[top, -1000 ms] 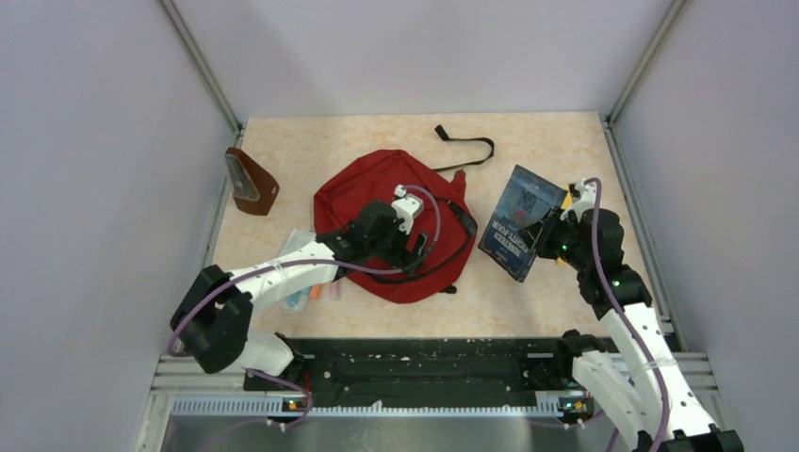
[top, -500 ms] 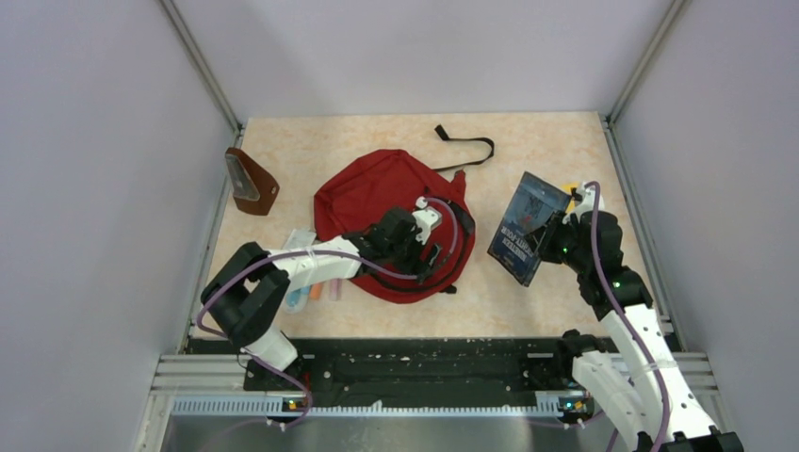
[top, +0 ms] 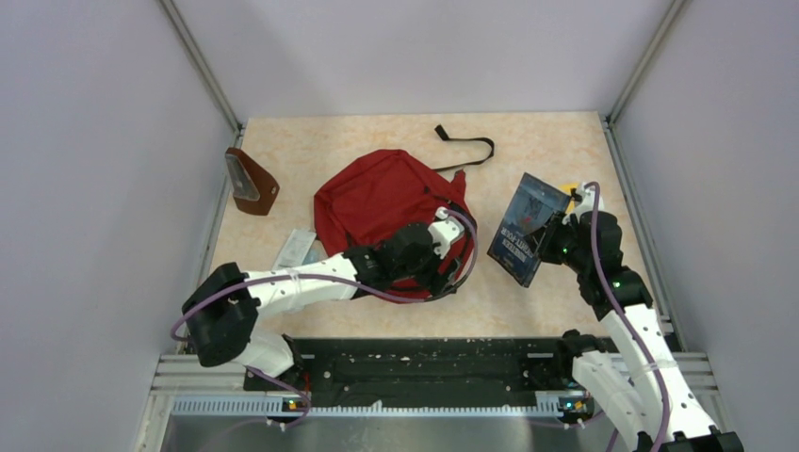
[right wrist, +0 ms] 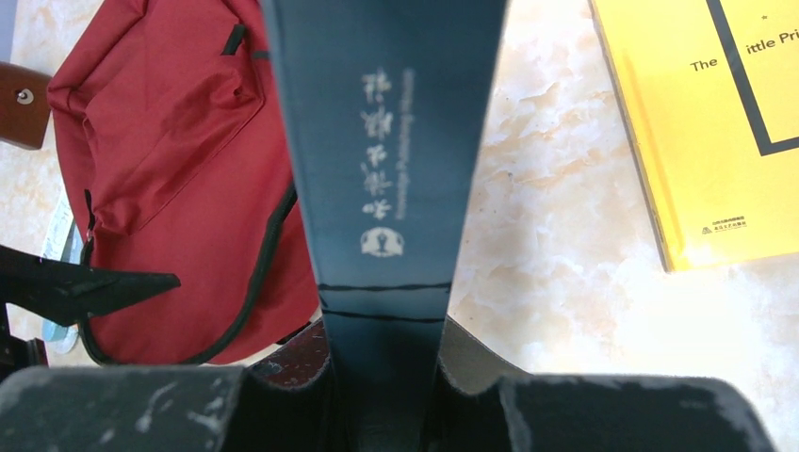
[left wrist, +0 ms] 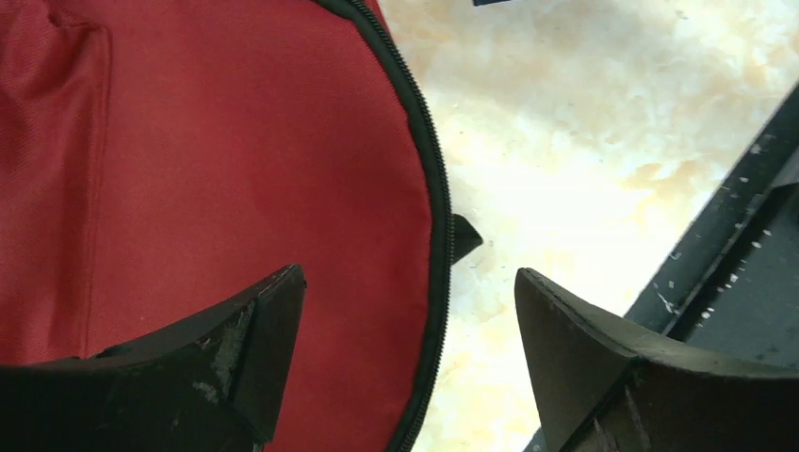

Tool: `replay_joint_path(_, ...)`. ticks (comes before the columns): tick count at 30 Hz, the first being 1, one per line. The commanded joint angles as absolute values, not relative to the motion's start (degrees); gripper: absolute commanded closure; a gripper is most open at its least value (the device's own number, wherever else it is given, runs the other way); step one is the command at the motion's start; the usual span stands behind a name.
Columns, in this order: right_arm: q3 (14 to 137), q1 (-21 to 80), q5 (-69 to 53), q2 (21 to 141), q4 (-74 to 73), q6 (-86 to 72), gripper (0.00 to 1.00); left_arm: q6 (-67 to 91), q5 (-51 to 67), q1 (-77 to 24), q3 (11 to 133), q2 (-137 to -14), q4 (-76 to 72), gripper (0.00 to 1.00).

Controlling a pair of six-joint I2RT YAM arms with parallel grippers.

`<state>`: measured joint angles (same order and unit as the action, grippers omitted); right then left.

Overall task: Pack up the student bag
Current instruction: Place the book in the student bag.

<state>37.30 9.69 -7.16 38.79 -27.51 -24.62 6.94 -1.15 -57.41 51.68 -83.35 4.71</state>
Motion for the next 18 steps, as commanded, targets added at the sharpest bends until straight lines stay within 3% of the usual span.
replay_joint_path(1, 40.65, 10.21, -8.13, 37.75, -20.43, -25.33, 1.00, 6.81, -9.51, -58.50, 54.69, -84.98, 5.57, 0.13)
replay_joint_path(6, 40.65, 10.17, -7.37, 36.97, -21.41, -24.81, 1.00, 5.72, -15.12, -60.07, 56.05, -87.43, 7.22, 0.13)
replay_joint_path(11, 40.43, 10.19, -6.95, 36.41, -21.90, -24.68, 1.00, 5.54, -16.08, -60.45, 57.04, -88.44, 8.09, 0.22)
replay_joint_path(15, 40.34, 10.19, -6.77, 36.27, -22.19, -24.49, 1.00, 6.20, -17.30, -60.40, 56.81, -87.53, 7.68, 0.42)
replay_joint_path(18, 40.26, 10.15, -6.61, 36.17, -22.31, -24.35, 1.00, 7.69, -20.39, -60.46, 56.86, -86.51, 7.96, 0.68)
